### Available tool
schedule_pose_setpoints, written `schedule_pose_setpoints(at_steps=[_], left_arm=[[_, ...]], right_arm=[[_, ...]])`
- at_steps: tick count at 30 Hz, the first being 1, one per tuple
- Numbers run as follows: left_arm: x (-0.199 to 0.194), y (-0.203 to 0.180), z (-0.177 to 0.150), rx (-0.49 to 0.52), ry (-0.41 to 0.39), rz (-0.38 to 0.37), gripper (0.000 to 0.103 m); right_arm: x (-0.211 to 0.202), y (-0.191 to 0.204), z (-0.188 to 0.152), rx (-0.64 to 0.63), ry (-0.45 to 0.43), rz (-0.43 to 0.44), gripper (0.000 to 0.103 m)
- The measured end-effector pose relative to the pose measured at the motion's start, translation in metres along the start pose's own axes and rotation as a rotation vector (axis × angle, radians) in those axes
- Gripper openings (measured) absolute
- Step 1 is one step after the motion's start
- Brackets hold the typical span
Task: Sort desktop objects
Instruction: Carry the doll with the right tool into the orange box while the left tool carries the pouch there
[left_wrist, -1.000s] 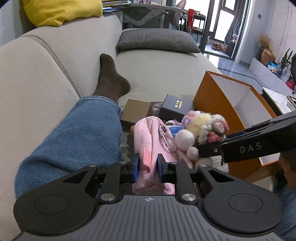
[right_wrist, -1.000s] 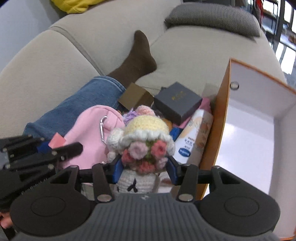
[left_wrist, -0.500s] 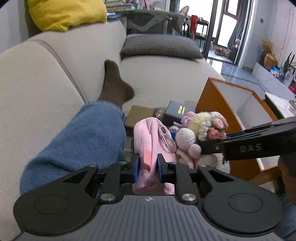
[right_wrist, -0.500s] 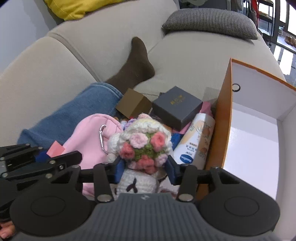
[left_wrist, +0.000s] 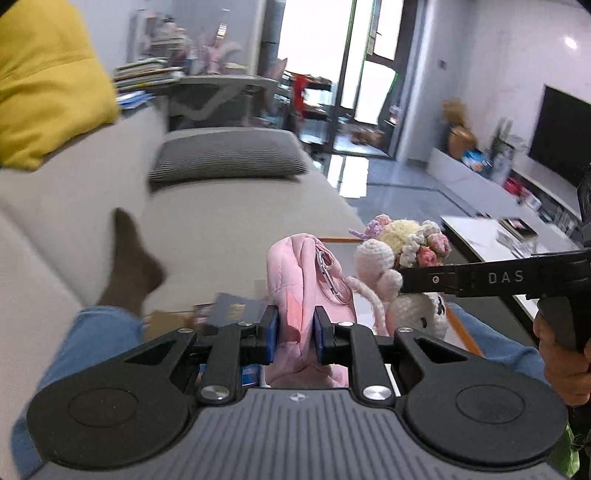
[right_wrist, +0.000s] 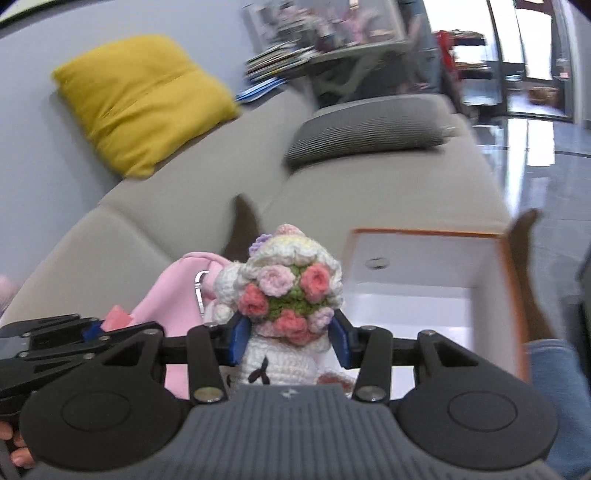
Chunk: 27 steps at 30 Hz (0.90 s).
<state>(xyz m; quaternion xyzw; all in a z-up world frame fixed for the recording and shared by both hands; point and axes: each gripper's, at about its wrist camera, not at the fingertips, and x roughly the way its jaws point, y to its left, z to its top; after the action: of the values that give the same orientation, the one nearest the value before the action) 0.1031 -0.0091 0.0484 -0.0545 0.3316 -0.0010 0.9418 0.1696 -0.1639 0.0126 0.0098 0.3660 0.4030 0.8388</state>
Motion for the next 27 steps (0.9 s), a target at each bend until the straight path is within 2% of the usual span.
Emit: schedule_pose_setpoints(at_steps=[4,8,13,16,22,27], left_arm=[[0.038,-0.034,-0.001,0.079,0.078,-0.004,0.022],[0.066,-0.065,-0.012,0.191,0.125,0.071,0.022],[0.09,-0.096,-0.029,0.299,0.157,0.121,0.022],[0.103,-0.114,-0.042,0.377,0.189,0.155,0.022],[0.12,-0.126,-0.061,0.461,0.249,0.193,0.022],[0.131,-0.122,-0.068,0.442,0.325,0.18,0.027]], right_arm=[[-0.003,-0.04,-0.008,0.075,0.01,-0.075,0.048],[0.003,-0.077,-0.02,0.148,0.053,-0.107,0.048],[0.018,-0.112,-0.031,0.201,0.122,-0.074,0.048],[0.034,-0.12,-0.033,0.219,0.17,-0.036,0.048],[0.06,-0.131,-0.051,0.222,0.271,-0.005,0.048],[0.082,-0.132,-0.061,0.214,0.354,0.004,0.048]])
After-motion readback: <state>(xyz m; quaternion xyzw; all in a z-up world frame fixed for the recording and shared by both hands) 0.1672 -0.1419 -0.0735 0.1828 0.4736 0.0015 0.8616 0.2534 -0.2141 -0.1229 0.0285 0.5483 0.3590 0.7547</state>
